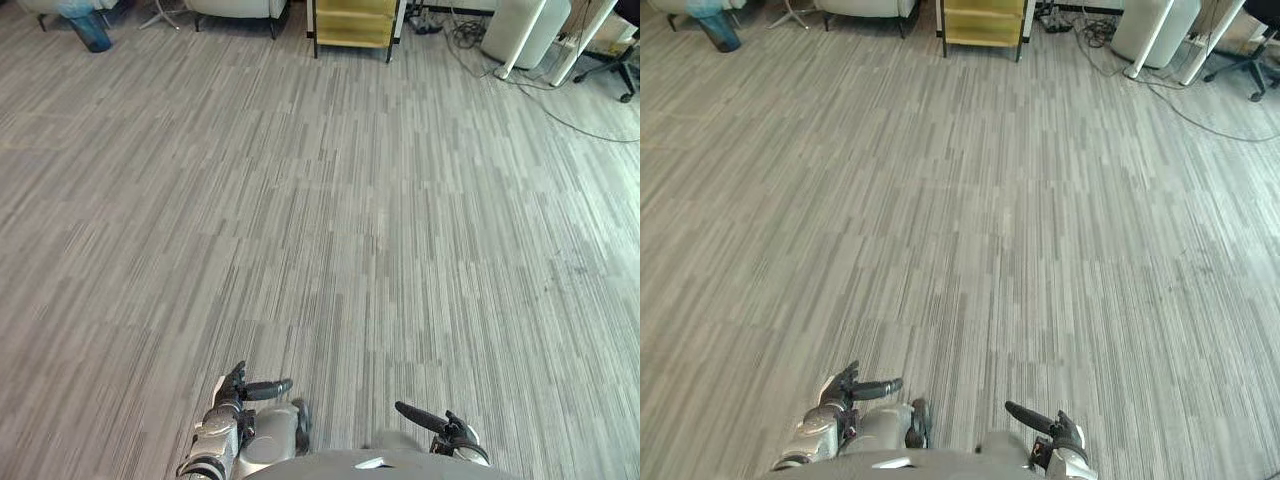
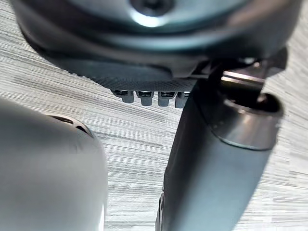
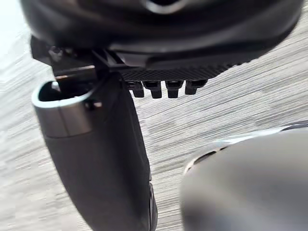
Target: Pick up cushions and gather them together orderly.
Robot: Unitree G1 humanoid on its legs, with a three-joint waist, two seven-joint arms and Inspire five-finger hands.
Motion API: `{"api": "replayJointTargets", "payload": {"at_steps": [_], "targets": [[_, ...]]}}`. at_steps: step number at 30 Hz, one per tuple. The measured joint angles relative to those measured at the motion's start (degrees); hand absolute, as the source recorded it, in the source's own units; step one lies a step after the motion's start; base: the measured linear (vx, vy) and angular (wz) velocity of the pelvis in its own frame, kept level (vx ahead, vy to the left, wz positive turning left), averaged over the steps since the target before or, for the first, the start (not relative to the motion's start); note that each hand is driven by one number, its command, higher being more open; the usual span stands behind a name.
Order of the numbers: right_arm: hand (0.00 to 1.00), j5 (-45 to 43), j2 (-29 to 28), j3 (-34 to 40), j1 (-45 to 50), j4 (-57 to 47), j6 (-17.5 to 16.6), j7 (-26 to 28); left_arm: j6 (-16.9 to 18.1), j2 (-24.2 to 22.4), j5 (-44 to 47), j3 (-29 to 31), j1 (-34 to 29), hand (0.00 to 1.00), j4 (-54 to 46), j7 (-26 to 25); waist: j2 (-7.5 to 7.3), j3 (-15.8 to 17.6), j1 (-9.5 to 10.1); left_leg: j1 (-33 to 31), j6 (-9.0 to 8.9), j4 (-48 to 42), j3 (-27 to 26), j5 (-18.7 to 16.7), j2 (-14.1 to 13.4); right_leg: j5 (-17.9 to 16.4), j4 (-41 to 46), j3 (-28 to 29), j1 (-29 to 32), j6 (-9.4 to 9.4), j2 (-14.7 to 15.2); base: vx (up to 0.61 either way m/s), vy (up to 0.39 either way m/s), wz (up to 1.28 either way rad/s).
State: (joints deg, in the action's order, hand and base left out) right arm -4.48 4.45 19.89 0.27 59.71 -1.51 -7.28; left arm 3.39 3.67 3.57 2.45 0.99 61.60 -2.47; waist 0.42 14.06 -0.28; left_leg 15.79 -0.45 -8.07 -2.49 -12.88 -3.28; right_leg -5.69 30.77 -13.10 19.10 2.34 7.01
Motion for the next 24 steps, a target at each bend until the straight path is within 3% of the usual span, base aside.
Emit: {"api": "replayJointTargets", "payload": {"at_steps": [1,3,4,5,6,7,8,9,10,12,13,14,15,16,17,18,19,20,22,23,24], "targets": [[1.00,0.0,-0.1,1.3,0.4,0.3,0.2,-0.1,0.0,-0.7,-0.8,0.2,-0.1,1.00,0.1,-0.1,0.38,-0.2,-0.23,0.2,-0.53,-2.4,0.0,2.8,-0.5,-2.1,5.1,0.5,-0.3,1.24,0.0,0.44,-0.208,0.46],[1.00,-0.1,-0.7,1.8,2.6,0.0,0.1,-0.1,0.3,-1.3,-1.5,0.8,-0.7,1.00,-0.2,-0.1,0.54,-1.3,-0.41,-1.1,-2.09,-9.6,1.3,2.9,-2.0,-5.2,7.4,0.0,-1.1,1.10,-0.2,0.32,-0.214,0.65],[1.00,-0.2,-1.8,1.9,4.7,-0.6,0.2,-0.1,0.4,-1.0,-1.9,1.3,-1.4,1.00,-1.1,0.0,-0.19,-2.6,-1.10,-6.0,-3.20,-20.5,2.2,2.6,-2.7,-10.8,2.7,-1.0,-5.5,0.07,-0.5,0.46,-0.345,0.91],[1.00,-0.3,-0.6,1.9,5.7,-1.0,0.6,0.1,0.1,-3.0,-2.0,4.2,-1.9,1.00,-2.6,0.1,2.75,-2.7,-1.12,-14.2,-6.66,-39.5,1.9,5.1,-7.9,-11.2,-0.1,-2.9,-9.3,0.65,-4.2,0.46,-0.299,0.73],[1.00,-0.3,-0.2,1.9,5.8,-1.0,0.6,0.0,0.1,-3.4,-2.0,5.1,-2.2,1.00,-3.4,0.2,3.52,-2.6,-0.78,-16.5,-6.97,-45.1,1.0,5.2,-9.6,-11.2,-1.2,-3.0,-10.5,0.88,-5.5,0.50,-0.227,0.05],[1.00,-0.4,0.1,1.6,5.6,-1.0,0.8,-0.4,0.2,-3.4,-2.0,5.8,-2.6,1.00,-4.9,0.1,4.17,-2.1,0.06,-21.3,-6.51,-55.5,-2.3,3.9,-13.1,-11.4,-4.4,-3.0,-15.0,1.54,-7.8,0.35,-0.096,-0.22],[1.00,-0.4,0.0,1.6,5.6,-1.0,0.7,-0.4,0.2,-3.3,-2.0,5.8,-2.6,1.00,-5.0,0.0,4.13,-2.0,0.06,-21.6,-6.47,-55.8,-2.4,3.7,-13.2,-11.5,-4.6,-3.0,-15.4,1.57,-7.9,0.43,-0.126,-0.11],[1.00,-1.5,-0.9,1.3,5.8,-1.0,0.7,-0.7,0.4,-2.3,-2.0,5.6,-2.7,1.00,-6.6,-0.1,2.48,-1.5,0.27,-26.3,-5.14,-56.6,-5.9,1.3,-13.1,-11.4,-10.1,-3.4,-21.8,1.69,-8.1,0.49,-0.172,0.14],[1.00,-2.3,-1.5,1.5,6.0,-1.0,0.8,-0.7,0.9,-1.8,-1.9,5.3,-2.6,1.00,-7.4,-0.1,1.67,-1.6,0.50,-29.5,-3.98,-51.6,-8.9,-0.6,-12.7,-10.9,-14.1,-3.7,-25.7,0.94,-8.0,0.50,-0.169,0.13],[1.00,-2.4,-1.8,1.5,5.5,-0.9,0.8,-0.9,1.2,-1.7,-1.9,5.1,-2.2,1.00,-7.9,-0.1,1.07,-1.2,1.01,-31.3,-3.35,-39.4,-12.0,-1.6,-10.9,-10.3,-17.7,-3.6,-29.5,0.02,-7.5,0.44,-0.075,-0.04],[1.00,-2.4,-2.3,1.5,4.9,-1.0,0.7,-0.9,1.4,-1.8,-1.9,5.1,-1.7,1.00,-8.0,-0.1,0.52,-0.9,1.68,-32.0,-3.16,-23.9,-13.1,0.2,-7.5,-10.3,-19.8,-3.4,-31.8,-1.08,-6.3,0.45,0.030,-0.18],[1.00,-2.4,-2.5,1.5,4.6,-0.9,0.7,-0.9,1.3,-1.7,-1.8,5.0,-1.5,1.00,-7.9,0.0,0.39,-0.8,2.07,-32.4,-2.89,-13.5,-12.7,4.4,-5.7,-10.4,-21.0,-3.1,-33.1,-1.93,-5.9,0.48,0.093,-0.22],[1.00,-2.4,-2.6,1.5,4.4,-0.9,0.7,-0.9,1.3,-1.7,-1.8,5.0,-1.6,1.00,-7.9,0.0,0.39,-0.8,2.30,-32.7,-2.76,-8.7,-12.4,7.4,-5.0,-10.5,-21.6,-2.7,-33.9,-2.56,-5.8,0.50,0.113,-0.38],[1.00,-2.4,-2.6,1.3,4.2,-0.8,0.7,-0.9,1.2,-1.5,-1.8,4.8,-1.7,1.00,-7.4,-0.2,0.50,-0.9,3.28,-32.5,-2.62,-5.0,-11.4,14.2,-4.2,-10.6,-23.0,-1.1,-35.5,-3.40,-6.1,0.56,0.138,-0.49],[1.00,-2.4,-3.3,1.1,3.6,0.0,0.7,-0.8,1.1,-1.1,-1.1,4.8,-1.8,1.00,-6.6,-0.2,0.00,-1.0,3.57,-31.8,-0.79,-4.9,-10.3,20.0,-3.5,-10.6,-23.7,0.1,-37.1,-3.70,-5.8,0.60,0.132,-0.27],[1.00,-2.4,-4.5,1.1,2.9,0.6,0.7,-0.8,1.0,0.1,-0.9,4.5,-0.7,1.00,-5.8,-0.2,-1.80,-1.0,3.09,-31.5,-0.37,-5.0,-10.3,18.7,-1.8,-10.5,-23.9,0.4,-37.6,-4.15,-3.9,0.70,0.143,0.11],[1.00,-2.3,-5.1,1.1,2.6,1.1,0.9,-0.7,0.9,0.7,-0.9,4.4,0.1,1.00,-5.1,0.0,-3.17,-0.9,2.93,-32.5,0.84,-8.5,-9.6,16.2,-0.9,-9.4,-22.2,1.6,-37.2,-5.87,-2.6,0.57,0.106,0.35],[1.00,-2.3,-5.2,1.2,2.8,1.3,0.9,-0.6,0.9,0.9,-0.7,4.5,0.1,1.00,-5.1,0.1,-3.29,-1.0,3.02,-33.2,1.25,-12.3,-9.5,13.5,-1.0,-8.6,-19.7,3.0,-36.9,-7.19,-2.2,0.63,0.157,0.15],[1.00,-2.2,-5.0,1.3,2.9,1.4,1.0,-0.5,0.9,1.5,-0.7,4.4,-0.1,1.00,-4.9,0.0,-3.49,-1.3,3.05,-32.3,2.53,-18.9,-9.9,8.2,-0.8,-7.0,-8.7,5.5,-34.7,-7.68,-1.0,0.57,0.161,-0.06],[1.00,-1.7,-4.5,1.2,2.8,1.6,0.9,-0.4,0.8,2.1,-0.7,2.6,-0.6,1.00,-3.5,-0.1,-4.03,-2.4,2.64,-28.0,2.15,-17.9,-10.3,3.3,-0.1,-1.4,9.0,5.7,-27.9,-8.80,1.7,0.54,0.111,-0.07],[1.00,-1.7,-4.4,1.1,2.7,1.6,0.8,-0.3,0.8,2.2,-0.7,2.1,-0.6,1.00,-3.3,-0.1,-3.96,-2.4,2.61,-26.9,1.55,-17.3,-10.3,2.2,0.0,1.5,13.0,5.6,-26.2,-9.60,2.4,0.63,0.093,-0.09]]}}
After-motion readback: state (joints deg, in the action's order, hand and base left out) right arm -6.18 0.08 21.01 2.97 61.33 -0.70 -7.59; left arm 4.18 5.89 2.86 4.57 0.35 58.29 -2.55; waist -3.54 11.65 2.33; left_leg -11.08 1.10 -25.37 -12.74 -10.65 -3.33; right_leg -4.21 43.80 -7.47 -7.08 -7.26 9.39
